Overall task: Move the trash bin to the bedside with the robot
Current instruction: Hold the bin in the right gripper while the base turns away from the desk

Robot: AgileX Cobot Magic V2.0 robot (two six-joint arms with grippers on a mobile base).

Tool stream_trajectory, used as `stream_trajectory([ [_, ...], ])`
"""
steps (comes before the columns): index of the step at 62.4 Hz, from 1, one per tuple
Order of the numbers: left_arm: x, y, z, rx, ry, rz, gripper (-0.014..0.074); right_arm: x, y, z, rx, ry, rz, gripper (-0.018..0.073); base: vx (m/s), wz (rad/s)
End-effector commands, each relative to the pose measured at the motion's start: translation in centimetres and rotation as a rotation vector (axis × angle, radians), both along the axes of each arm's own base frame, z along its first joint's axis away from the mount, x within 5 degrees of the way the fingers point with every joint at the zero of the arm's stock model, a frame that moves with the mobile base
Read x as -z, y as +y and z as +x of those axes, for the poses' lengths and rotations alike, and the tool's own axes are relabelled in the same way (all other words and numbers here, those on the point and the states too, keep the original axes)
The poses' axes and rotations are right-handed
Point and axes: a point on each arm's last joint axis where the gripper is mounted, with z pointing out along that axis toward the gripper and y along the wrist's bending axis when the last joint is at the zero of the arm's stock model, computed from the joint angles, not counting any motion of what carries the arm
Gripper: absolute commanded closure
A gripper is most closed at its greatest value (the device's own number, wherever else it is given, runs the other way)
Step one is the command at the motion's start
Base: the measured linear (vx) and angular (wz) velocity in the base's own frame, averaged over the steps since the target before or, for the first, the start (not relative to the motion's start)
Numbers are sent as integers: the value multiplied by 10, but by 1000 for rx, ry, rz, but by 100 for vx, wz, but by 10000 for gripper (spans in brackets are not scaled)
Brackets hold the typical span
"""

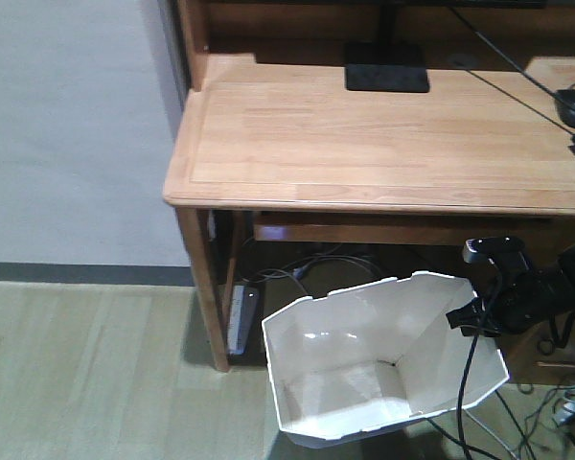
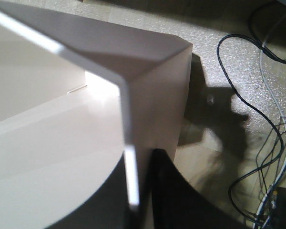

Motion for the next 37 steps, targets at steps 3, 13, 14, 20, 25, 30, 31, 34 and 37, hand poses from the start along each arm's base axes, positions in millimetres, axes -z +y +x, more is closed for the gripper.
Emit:
stream_trajectory([
  [3,2,0,1,5,-60,-14,602,-24,9,6,17,-29,133,566,-9,32],
  [13,2,0,1,5,-60,-14,602,-24,9,6,17,-29,133,566,-10,40],
  [14,2,0,1,5,-60,-14,602,-24,9,6,17,-29,133,566,-11,45],
  [20,2,0,1,5,-60,-14,602,-24,9,6,17,-29,133,566,-12,46],
  [25,2,0,1,5,-60,-14,602,-24,9,6,17,-29,133,566,-13,50],
  [30,2,0,1,5,-60,-14,602,-24,9,6,17,-29,133,566,-13,52],
  [31,2,0,1,5,-60,-14,602,-24,9,6,17,-29,133,566,-13,52],
  [34,2,0,1,5,-60,-14,602,-24,9,6,17,-29,133,566,-13,52],
  [37,2,0,1,5,-60,-14,602,-24,9,6,17,-29,133,566,-12,51],
])
